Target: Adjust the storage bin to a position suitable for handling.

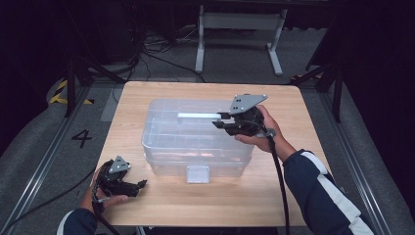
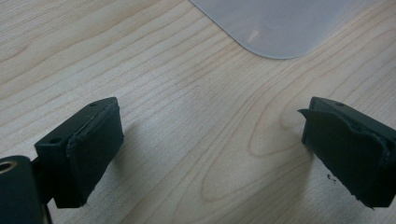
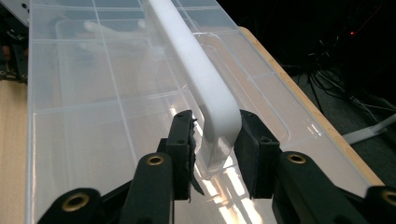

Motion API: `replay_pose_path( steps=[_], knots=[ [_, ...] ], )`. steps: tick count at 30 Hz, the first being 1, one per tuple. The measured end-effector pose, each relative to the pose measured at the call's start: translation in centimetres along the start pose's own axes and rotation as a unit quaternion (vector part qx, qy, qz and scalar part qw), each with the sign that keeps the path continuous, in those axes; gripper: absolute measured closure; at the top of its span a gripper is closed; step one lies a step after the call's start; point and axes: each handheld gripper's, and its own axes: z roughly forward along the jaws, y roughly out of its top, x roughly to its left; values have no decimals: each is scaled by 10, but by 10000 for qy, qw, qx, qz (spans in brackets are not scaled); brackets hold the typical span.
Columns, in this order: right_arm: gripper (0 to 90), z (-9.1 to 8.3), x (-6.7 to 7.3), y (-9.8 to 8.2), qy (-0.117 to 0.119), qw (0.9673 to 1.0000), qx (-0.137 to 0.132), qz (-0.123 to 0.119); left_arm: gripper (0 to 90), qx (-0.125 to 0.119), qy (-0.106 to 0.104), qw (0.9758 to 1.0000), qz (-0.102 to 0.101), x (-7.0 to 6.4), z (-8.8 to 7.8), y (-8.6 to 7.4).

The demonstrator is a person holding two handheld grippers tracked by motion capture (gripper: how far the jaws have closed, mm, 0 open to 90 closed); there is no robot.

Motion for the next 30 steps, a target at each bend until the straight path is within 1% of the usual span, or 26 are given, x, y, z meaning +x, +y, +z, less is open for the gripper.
replay_pose_path(
  steps=[3,4,8,9,11,12,14,15,16,20,25,26,30],
  knots=[
    [735,0,0,2,-24,10000,-56,-6,58,6,-7,10000,14,0,0,0],
    [754,0,1,2,-67,10000,-62,-7,58,6,-13,10000,-29,0,0,0],
    [756,1,0,3,-84,10000,-52,-14,58,3,-7,10000,6,0,0,0],
    [756,1,1,3,-93,9999,-49,-28,58,4,-11,10000,-44,0,0,0],
    [757,1,1,3,-109,9999,-50,-41,60,2,-14,10000,-44,0,0,0],
    [757,1,1,3,-119,9999,-47,-42,64,-28,21,10000,43,1,0,0],
    [756,1,1,4,-124,9999,-29,-48,83,-53,19,10000,5,1,0,0],
    [756,1,0,4,-139,9999,-27,-43,93,-86,10,9999,-76,1,0,-1],
    [756,1,0,4,-135,9999,-26,-28,99,-94,50,9999,10,2,-1,0],
    [754,0,-2,5,-142,9999,-75,38,128,-122,49,9999,-69,2,-1,0],
    [753,0,-4,7,-124,9999,-55,69,150,-125,103,9999,-24,3,-1,1],
    [753,0,-5,8,-117,9999,-43,86,165,-78,123,9998,-103,2,-2,1],
    [752,0,-7,9,-100,9999,-30,101,241,-51,148,9998,-118,1,-4,2]
  ],
)
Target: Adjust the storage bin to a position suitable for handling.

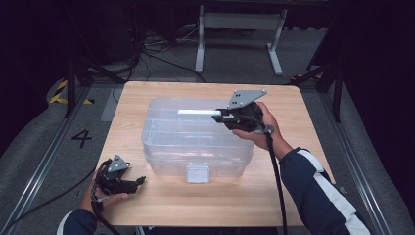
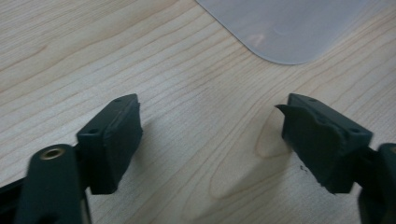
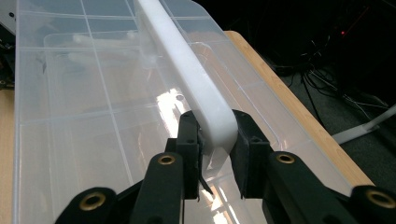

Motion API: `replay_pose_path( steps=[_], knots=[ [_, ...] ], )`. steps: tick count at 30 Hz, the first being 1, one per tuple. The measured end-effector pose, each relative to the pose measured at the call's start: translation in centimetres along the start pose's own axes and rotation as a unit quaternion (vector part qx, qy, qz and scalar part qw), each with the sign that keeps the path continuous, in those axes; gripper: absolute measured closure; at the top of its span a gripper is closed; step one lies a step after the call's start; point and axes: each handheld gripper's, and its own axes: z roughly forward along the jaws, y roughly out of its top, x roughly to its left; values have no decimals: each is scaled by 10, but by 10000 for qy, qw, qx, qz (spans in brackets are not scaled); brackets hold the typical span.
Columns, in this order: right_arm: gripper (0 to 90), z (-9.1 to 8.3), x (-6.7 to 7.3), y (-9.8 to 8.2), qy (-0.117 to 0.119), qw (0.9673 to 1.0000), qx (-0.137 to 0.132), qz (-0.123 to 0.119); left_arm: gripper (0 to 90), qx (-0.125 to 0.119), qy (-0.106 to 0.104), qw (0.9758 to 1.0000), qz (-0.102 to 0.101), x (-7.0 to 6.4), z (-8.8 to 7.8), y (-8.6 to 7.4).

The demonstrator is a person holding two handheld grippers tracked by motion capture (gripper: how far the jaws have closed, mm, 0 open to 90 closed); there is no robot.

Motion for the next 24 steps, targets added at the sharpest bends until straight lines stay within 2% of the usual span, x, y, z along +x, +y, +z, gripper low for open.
replay_pose_path(
  steps=[2,4,13,17,22,24],
  knots=[
    [751,0,-1,1,7,10000,9,16,269,25,119,9999,111,0,-3,2],
    [750,0,-2,2,4,10000,21,27,276,-30,108,9999,83,-1,-6,3],
    [740,-1,-6,8,-41,9999,92,35,323,-575,243,9978,217,-6,-26,19],
    [736,-1,-7,10,-76,9999,100,18,340,-707,319,9966,289,-10,-34,26],
    [730,-1,-8,13,-115,9999,124,9,368,-815,403,9958,135,-12,-42,33],
    [726,-1,-9,15,-158,9998,151,0,379,-864,409,9952,208,-12,-42,36]
  ],
)
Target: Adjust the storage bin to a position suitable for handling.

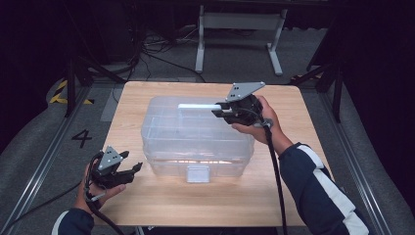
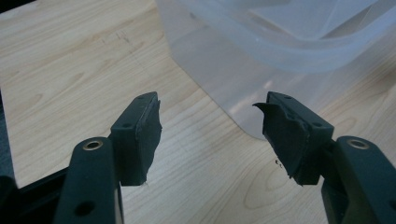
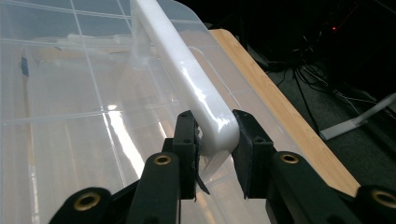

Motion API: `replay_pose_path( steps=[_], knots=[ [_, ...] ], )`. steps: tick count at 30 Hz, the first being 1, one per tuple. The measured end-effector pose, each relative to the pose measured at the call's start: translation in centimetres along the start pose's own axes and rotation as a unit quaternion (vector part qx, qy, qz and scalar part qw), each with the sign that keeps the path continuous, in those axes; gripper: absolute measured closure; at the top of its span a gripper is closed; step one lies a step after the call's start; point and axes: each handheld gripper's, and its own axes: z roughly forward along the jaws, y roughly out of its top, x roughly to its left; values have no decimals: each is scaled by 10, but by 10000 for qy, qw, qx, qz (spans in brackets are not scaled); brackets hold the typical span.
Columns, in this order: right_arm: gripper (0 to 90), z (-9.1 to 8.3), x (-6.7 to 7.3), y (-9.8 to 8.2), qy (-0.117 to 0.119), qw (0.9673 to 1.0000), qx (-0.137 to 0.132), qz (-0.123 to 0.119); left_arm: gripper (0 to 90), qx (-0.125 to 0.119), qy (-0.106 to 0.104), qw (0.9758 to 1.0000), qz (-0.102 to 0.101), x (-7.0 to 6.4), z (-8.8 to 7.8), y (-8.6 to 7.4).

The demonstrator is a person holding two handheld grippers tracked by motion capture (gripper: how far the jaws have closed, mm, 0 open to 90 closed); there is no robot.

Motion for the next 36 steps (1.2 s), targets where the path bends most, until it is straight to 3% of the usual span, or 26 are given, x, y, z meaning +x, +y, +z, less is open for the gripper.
replay_pose_path(
  steps=[6,10,13,15,19,22,30,36],
  knots=[
    [716,1,-4,5,-60,10000,49,19,404,-135,38,9999,20,-1,-2,10],
    [711,2,-5,8,-119,9999,104,-1,444,-368,-140,9992,-25,-2,-7,17],
    [711,2,-6,10,-122,9998,130,-7,526,-471,-199,9987,-44,-2,-8,22],
    [711,2,-6,10,-113,9998,149,-3,643,-481,-233,9986,-64,-2,-7,25],
    [711,2,-6,11,-114,9998,155,-5,782,-489,-343,9982,-22,-6,-3,29],
    [711,2,-6,10,-114,9998,142,-4,841,-516,-370,9980,45,-8,-2,32],
    [702,-1,-3,8,-135,9998,125,-68,892,-530,-414,9977,33,-8,-2,33],
    [594,-19,-4,-4,-304,9995,-115,29,882,-567,-389,9976,30,-7,-3,33]
  ],
)
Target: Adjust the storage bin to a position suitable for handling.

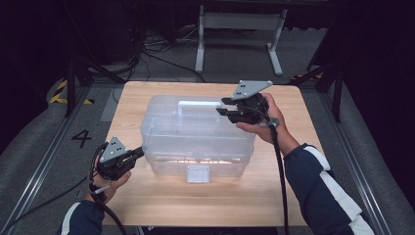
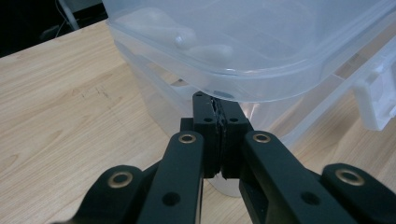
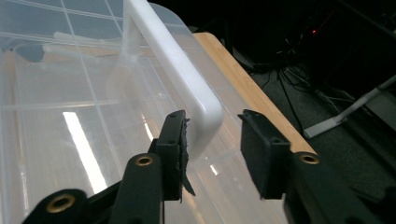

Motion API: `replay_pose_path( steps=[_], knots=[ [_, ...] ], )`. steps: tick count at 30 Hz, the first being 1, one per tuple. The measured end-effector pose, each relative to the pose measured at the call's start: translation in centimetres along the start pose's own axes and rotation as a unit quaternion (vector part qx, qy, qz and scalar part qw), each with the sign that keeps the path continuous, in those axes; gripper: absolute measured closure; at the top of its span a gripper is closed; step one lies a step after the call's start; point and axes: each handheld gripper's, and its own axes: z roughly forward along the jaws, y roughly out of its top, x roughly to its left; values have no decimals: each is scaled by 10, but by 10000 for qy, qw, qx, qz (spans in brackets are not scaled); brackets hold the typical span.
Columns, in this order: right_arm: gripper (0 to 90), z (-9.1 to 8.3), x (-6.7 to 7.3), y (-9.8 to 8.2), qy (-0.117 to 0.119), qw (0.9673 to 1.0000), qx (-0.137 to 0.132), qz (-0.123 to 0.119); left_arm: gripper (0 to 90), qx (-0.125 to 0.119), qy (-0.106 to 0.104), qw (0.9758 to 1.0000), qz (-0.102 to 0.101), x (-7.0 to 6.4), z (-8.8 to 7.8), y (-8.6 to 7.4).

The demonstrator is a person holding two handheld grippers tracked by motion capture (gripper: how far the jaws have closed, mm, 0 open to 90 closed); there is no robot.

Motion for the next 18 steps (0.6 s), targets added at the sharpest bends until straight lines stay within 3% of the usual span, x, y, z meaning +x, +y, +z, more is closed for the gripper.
replay_pose_path(
  steps=[7,11,18],
  knots=[
    [492,-33,-14,-26,-275,9988,-187,350,879,-49,6,10000,5,1,-1,4],
    [469,-49,-25,-49,-564,9952,-370,712,879,-84,28,10000,28,1,-1,8],
    [456,-63,-32,-89,-697,9923,-296,984,865,-87,54,9999,98,2,-1,11]
  ],
)
